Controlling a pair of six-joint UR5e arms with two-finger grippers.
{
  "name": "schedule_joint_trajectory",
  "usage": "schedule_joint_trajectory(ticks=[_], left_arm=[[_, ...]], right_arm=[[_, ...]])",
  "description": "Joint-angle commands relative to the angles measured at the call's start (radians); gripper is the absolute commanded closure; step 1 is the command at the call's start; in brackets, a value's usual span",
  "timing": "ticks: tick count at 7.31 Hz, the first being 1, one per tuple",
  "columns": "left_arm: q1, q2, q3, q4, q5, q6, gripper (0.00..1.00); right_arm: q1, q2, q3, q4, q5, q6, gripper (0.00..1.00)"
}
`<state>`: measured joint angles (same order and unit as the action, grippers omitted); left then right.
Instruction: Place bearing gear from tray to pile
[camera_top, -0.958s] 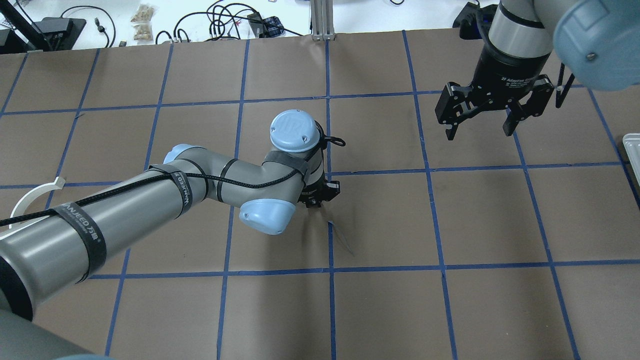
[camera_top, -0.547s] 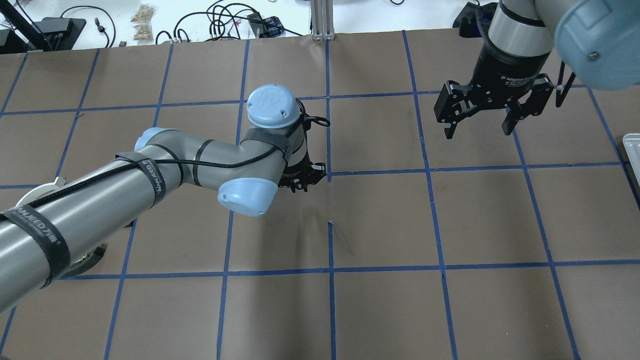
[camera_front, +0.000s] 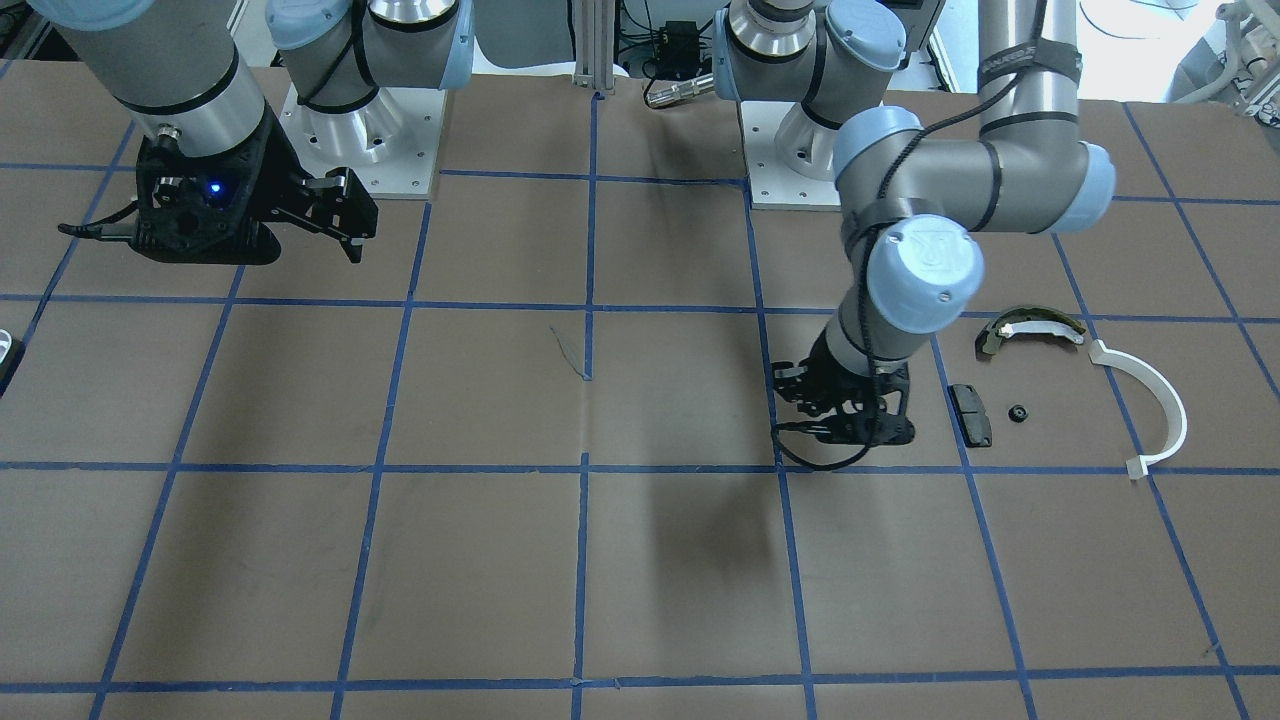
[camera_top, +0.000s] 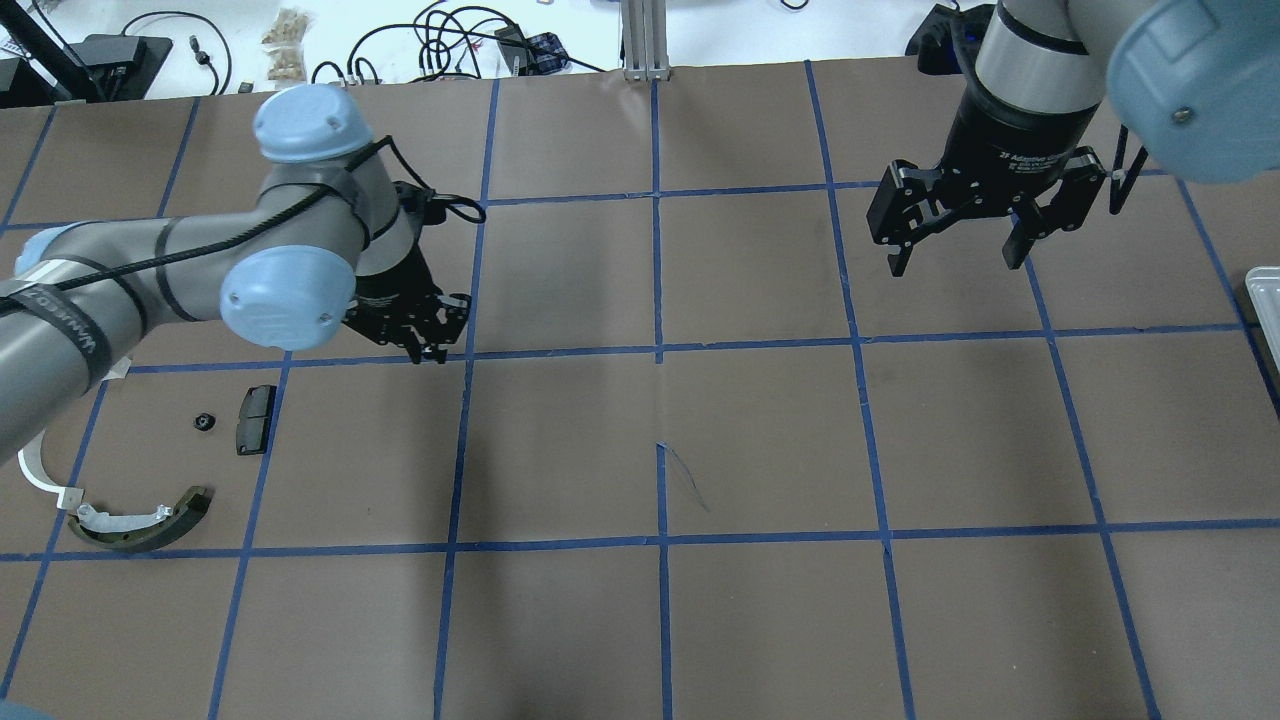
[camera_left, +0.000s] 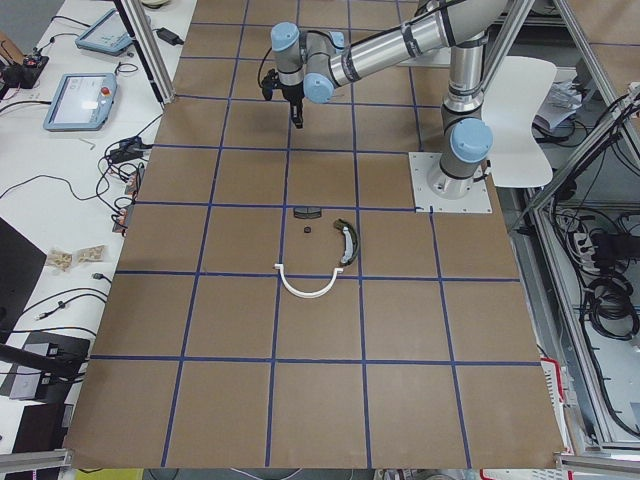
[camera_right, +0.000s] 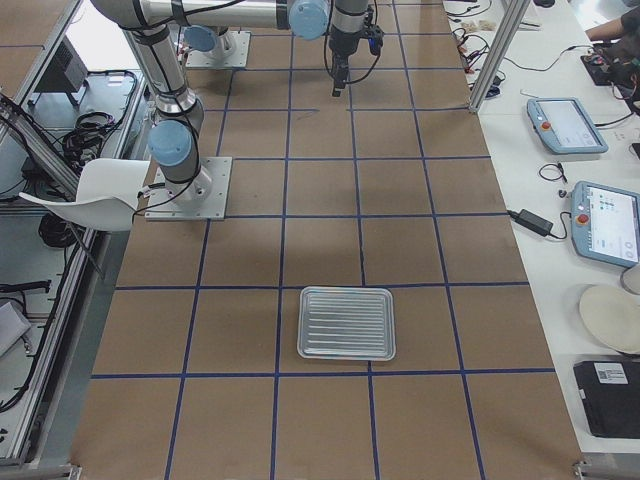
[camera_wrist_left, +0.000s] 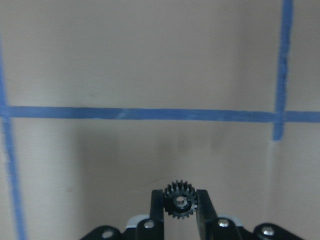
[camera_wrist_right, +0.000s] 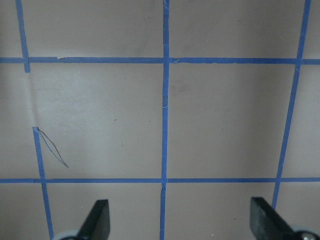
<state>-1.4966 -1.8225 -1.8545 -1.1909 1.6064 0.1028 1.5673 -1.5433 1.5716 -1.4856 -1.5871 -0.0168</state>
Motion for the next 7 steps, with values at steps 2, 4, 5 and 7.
schedule_joint_trajectory(ticks=[2,4,5,7], left_arm=[[0.246,0.017,-0.049,0.013,0.153,0.266,1.00],[0.434,-0.017,-0.054,0.067,0.152,0.506,1.00],[0.499,-0.047,-0.057,0.162,0.145,0.611,1.00],[0.529,-0.095,-0.049,0.205,0.144,0.624,1.00]], right_arm=[[0.000,-0.001,-0.001,-0.025,0.001,0.000,0.00],[0.000,-0.012,0.004,-0.025,0.001,-0.002,0.00],[0.000,-0.012,0.004,-0.025,0.001,-0.002,0.00],[-0.001,-0.011,0.005,-0.024,0.001,-0.003,0.00]])
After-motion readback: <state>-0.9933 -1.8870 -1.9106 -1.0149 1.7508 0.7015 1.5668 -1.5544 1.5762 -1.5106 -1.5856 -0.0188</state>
